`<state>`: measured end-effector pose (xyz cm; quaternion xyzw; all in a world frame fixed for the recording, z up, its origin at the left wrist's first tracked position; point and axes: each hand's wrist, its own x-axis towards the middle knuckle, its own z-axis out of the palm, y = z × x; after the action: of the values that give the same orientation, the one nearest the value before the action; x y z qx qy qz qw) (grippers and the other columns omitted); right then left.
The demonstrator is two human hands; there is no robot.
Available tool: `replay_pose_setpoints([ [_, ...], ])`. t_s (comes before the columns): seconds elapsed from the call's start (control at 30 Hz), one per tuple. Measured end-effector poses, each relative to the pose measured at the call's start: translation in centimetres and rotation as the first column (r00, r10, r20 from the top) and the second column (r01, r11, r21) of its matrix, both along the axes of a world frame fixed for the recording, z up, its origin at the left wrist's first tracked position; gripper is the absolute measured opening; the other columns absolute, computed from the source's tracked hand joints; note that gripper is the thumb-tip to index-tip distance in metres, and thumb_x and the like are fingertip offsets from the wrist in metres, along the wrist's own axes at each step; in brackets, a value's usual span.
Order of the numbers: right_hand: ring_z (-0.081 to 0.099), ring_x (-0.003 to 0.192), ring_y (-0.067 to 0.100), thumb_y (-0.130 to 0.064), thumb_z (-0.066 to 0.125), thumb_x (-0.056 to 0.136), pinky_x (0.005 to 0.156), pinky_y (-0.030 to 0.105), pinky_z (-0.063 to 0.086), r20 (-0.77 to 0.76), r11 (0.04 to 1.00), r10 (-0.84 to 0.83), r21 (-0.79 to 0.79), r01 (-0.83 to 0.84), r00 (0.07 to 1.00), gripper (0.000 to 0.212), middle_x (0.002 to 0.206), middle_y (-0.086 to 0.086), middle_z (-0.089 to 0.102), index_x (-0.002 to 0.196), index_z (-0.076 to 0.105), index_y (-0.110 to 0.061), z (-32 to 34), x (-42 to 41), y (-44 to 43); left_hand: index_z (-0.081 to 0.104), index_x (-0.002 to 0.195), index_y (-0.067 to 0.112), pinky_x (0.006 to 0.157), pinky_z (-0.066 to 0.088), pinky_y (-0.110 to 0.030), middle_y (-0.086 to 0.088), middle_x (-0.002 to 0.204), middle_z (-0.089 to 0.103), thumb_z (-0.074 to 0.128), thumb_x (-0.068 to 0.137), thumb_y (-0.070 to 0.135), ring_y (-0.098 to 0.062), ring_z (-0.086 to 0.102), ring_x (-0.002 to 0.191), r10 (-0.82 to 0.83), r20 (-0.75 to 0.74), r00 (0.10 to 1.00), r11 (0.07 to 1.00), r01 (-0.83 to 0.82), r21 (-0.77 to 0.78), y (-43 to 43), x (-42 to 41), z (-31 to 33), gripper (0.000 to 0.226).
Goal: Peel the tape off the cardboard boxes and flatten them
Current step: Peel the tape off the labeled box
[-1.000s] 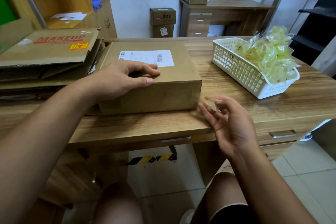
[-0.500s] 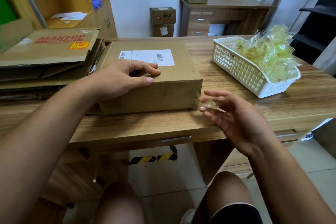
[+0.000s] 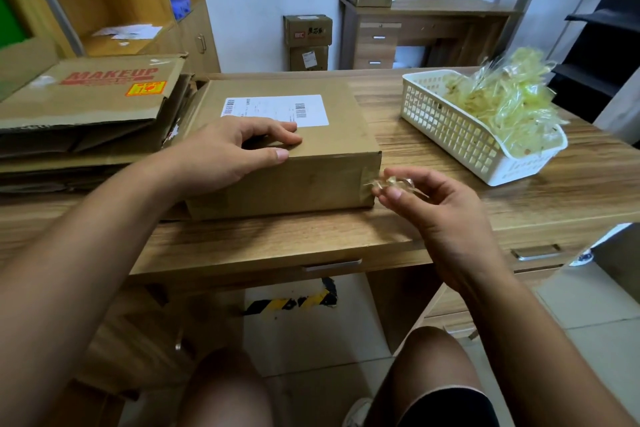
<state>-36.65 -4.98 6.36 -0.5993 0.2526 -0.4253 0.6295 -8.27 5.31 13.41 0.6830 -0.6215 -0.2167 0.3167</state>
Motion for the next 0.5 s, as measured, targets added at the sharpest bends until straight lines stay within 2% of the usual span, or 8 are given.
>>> replay_pose_setpoints([
  [0.07, 0.071, 0.082, 0.013, -0.017, 0.081, 0.082, 0.079, 0.029, 0.061, -0.099, 0.980, -0.098, -0.183, 0.079, 0.990, 0.018, 0.084, -0.008, 0.073, 0.098, 0.076, -0.024, 0.1, 0.5, -0.1, 0.066, 0.114, 0.055, 0.109, 0.033, -0.031, 0.038, 0.132, 0.053, 0.063, 0.095, 0.039, 0.006, 0.043, 0.131, 0.009, 0.021, 1.000, 1.000, -0.009, -0.009, 0.1, -0.1, -0.1, 0.025],
  [0.13, 0.063, 0.072, 0.004, -0.019, 0.082, 0.083, 0.067, 0.024, 0.055, -0.165, 0.939, -0.192, -0.318, 0.132, 0.967, 0.019, 0.075, -0.015, 0.065, 0.095, 0.068, -0.026, -0.1, 1.2, -0.2, 0.065, 0.114, 0.055, 0.110, 0.034, -0.033, 0.039, 0.133, 0.053, 0.062, 0.094, 0.043, 0.008, 0.043, 0.129, 0.019, 0.047, 0.999, 1.000, -0.018, -0.024, 0.1, -0.2, -0.3, 0.024],
  [0.2, 0.064, 0.070, 0.003, -0.019, 0.082, 0.085, 0.066, 0.025, 0.052, -0.193, 0.908, -0.257, -0.384, 0.168, 0.947, 0.025, 0.076, -0.016, 0.065, 0.094, 0.060, -0.028, -0.3, 1.9, 0.0, 0.064, 0.115, 0.055, 0.113, 0.034, -0.035, 0.039, 0.133, 0.052, 0.062, 0.093, 0.046, 0.009, 0.043, 0.129, 0.025, 0.069, 0.997, 0.999, -0.023, -0.033, 0.1, -0.3, -0.3, 0.024],
  [0.3, 0.068, 0.076, 0.014, -0.021, 0.081, 0.087, 0.068, 0.038, 0.058, -0.212, 0.858, -0.328, -0.473, 0.197, 0.921, 0.024, 0.082, -0.008, 0.065, 0.095, 0.058, -0.025, -0.7, 2.6, 0.3, 0.064, 0.115, 0.054, 0.116, 0.033, -0.040, 0.038, 0.134, 0.052, 0.062, 0.093, 0.047, 0.006, 0.044, 0.131, 0.020, 0.084, 0.996, 0.999, -0.017, -0.032, 0.1, -0.3, -0.3, 0.024],
  [0.37, 0.066, 0.077, 0.014, -0.021, 0.079, 0.088, 0.069, 0.034, 0.057, -0.209, 0.797, -0.383, -0.567, 0.208, 0.900, 0.023, 0.086, -0.006, 0.065, 0.094, 0.057, -0.024, -0.7, 2.9, 0.4, 0.064, 0.115, 0.054, 0.115, 0.034, -0.039, 0.038, 0.135, 0.052, 0.062, 0.092, 0.047, 0.006, 0.043, 0.131, 0.015, 0.080, 0.997, 1.000, -0.013, -0.029, 0.1, -0.3, -0.3, 0.025],
  [0.43, 0.063, 0.076, 0.015, -0.021, 0.076, 0.091, 0.065, 0.024, 0.053, -0.216, 0.744, -0.425, -0.637, 0.202, 0.879, 0.020, 0.087, -0.004, 0.063, 0.091, 0.056, -0.021, -0.8, 2.8, 0.4, 0.064, 0.115, 0.054, 0.115, 0.034, -0.037, 0.038, 0.135, 0.052, 0.062, 0.090, 0.049, 0.007, 0.044, 0.130, 0.011, 0.076, 0.997, 0.999, -0.009, -0.033, 0.0, -0.3, -0.4, 0.025],
  [0.5, 0.063, 0.075, 0.014, -0.020, 0.074, 0.093, 0.061, 0.018, 0.050, -0.219, 0.766, -0.417, -0.607, 0.212, 0.882, 0.017, 0.085, -0.002, 0.065, 0.089, 0.057, -0.018, -1.0, 2.4, 0.3, 0.064, 0.115, 0.054, 0.114, 0.034, -0.036, 0.038, 0.135, 0.052, 0.061, 0.086, 0.054, 0.007, 0.044, 0.130, 0.006, 0.079, 0.997, 0.999, -0.003, -0.038, -0.1, -0.3, -0.4, 0.029],
])
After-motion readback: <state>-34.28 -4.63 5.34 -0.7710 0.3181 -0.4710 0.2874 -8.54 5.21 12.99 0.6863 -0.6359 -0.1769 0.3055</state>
